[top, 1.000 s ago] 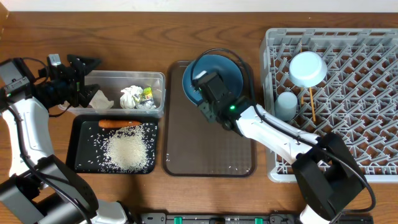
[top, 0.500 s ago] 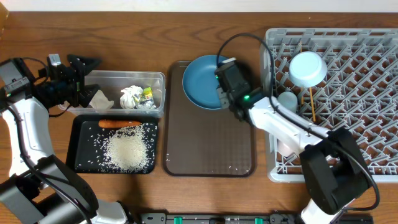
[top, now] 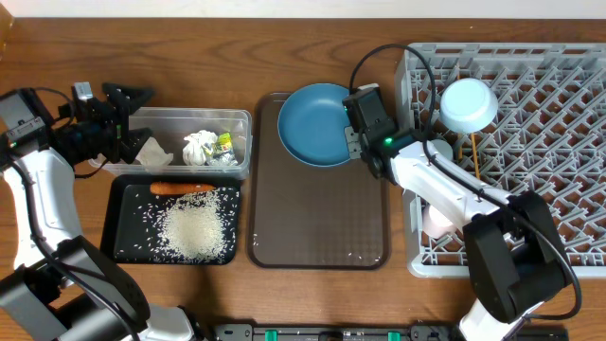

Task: Sort waste into correct bins and load items into the dishwasher rack
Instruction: 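Grasp the blue plate edge with the right gripper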

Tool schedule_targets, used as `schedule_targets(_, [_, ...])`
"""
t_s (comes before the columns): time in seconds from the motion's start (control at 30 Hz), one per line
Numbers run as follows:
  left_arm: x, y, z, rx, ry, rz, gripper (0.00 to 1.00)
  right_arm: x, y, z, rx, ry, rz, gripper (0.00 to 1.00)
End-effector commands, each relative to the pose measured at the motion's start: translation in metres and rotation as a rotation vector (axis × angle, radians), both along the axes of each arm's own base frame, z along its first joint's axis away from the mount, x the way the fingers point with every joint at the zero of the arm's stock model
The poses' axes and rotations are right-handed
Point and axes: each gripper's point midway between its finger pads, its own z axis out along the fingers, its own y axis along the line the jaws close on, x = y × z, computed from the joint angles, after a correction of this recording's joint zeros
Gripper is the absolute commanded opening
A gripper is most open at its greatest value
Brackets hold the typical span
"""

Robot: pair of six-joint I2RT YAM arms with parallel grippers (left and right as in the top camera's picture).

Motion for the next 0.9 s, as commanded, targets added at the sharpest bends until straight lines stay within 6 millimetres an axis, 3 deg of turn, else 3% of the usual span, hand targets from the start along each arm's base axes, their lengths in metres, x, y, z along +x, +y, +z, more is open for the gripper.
schedule_targets(0.0, [-0.003, -0.002, 0.007, 0.013, -0.031, -0.014, 0.98, -0.002, -0.005, -0.007, 0.034, 0.014, -0.067, 0.32])
schedule_targets(0.2, [-0.003, -0.002, 0.007, 0.013, -0.031, -0.014, 0.98, -0.003, -0.005, -0.012, 0.055, 0.024, -0.101, 0.35])
schedule_targets(0.53, [-0.003, -0.002, 0.007, 0.013, -0.031, -0.014, 0.98, -0.004, -0.006, -0.041, 0.03, 0.071, -0.103, 0.33])
schedule_targets(0.87, [-0.003, -0.002, 0.006, 0.013, -0.031, -0.014, 0.98, 0.007, -0.003, -0.034, 0.058, 0.023, -0.107, 0.29])
